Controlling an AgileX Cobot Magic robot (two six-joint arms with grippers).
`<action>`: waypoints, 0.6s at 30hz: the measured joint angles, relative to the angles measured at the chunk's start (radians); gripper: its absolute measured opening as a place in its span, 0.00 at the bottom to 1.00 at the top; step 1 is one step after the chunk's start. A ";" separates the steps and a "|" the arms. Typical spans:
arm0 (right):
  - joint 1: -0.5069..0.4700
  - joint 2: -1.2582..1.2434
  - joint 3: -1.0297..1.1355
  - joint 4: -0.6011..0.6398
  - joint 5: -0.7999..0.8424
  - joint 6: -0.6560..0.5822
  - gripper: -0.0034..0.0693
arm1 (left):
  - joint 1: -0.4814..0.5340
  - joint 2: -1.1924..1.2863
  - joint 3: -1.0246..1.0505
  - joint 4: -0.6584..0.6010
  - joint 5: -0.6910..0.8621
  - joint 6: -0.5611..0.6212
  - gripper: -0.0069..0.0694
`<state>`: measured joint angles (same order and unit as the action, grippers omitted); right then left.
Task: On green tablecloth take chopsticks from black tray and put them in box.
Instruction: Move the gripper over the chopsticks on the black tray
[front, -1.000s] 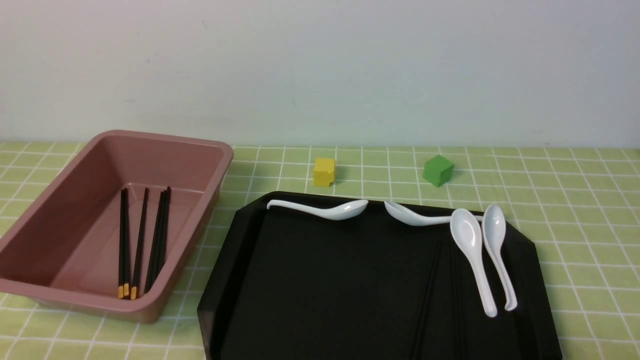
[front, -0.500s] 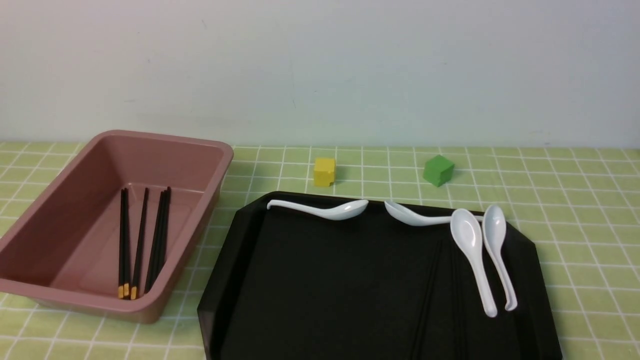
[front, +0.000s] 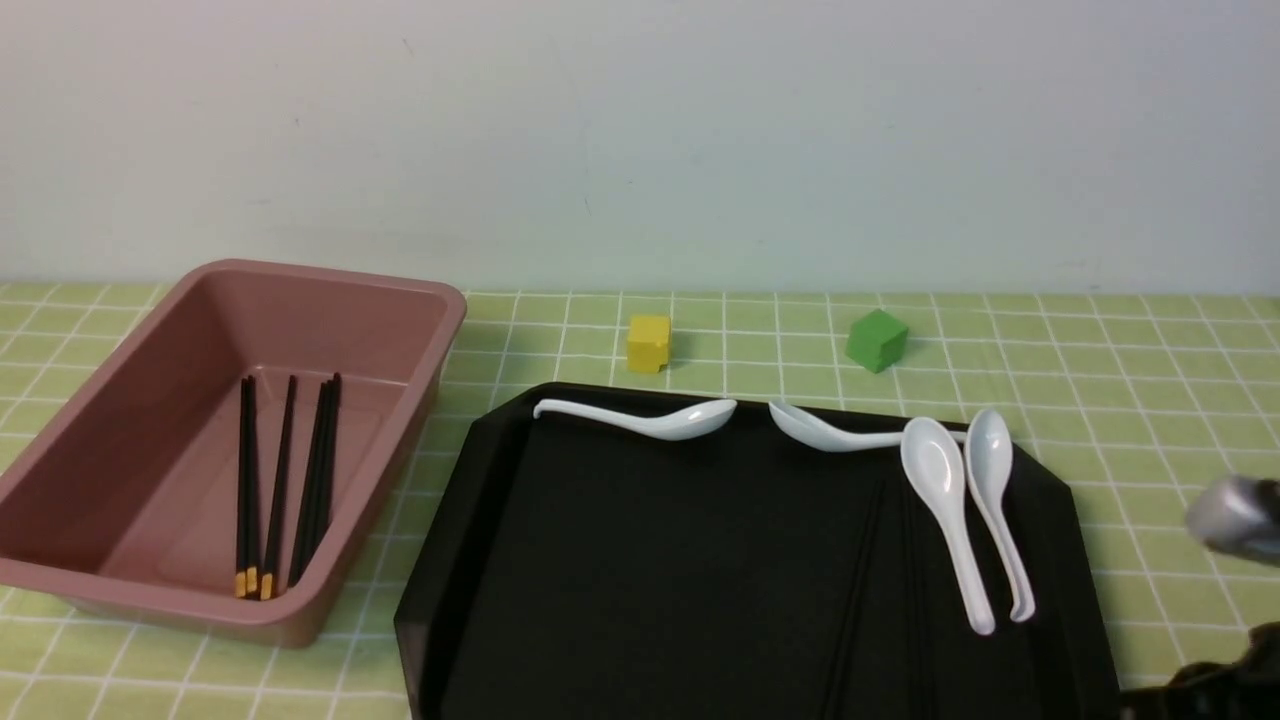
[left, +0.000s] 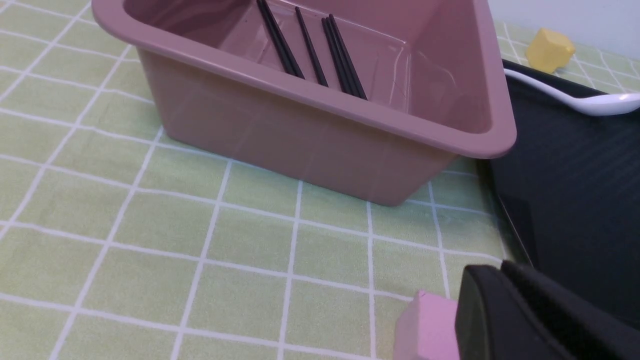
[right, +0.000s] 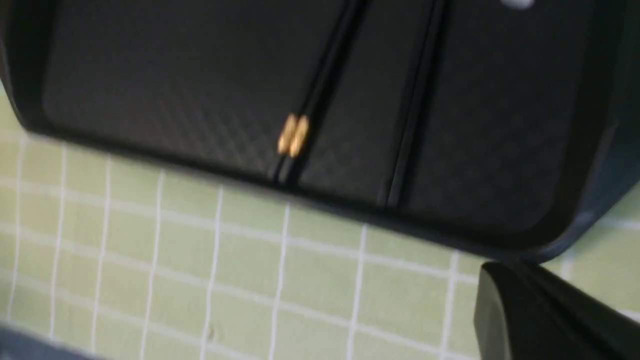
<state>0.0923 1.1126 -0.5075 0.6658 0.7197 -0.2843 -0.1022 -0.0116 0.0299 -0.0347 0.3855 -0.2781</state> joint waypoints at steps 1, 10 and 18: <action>0.000 0.034 -0.006 0.036 0.008 -0.040 0.04 | 0.000 0.000 0.000 0.000 0.000 0.000 0.14; 0.190 0.348 -0.145 0.261 0.033 -0.290 0.05 | 0.000 0.000 0.000 0.000 0.000 0.000 0.16; 0.409 0.510 -0.403 -0.189 -0.051 0.239 0.07 | 0.000 0.000 0.000 0.000 0.000 0.000 0.16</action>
<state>0.5009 1.6226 -0.9106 0.4770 0.6682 -0.0453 -0.1022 -0.0116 0.0299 -0.0347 0.3855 -0.2781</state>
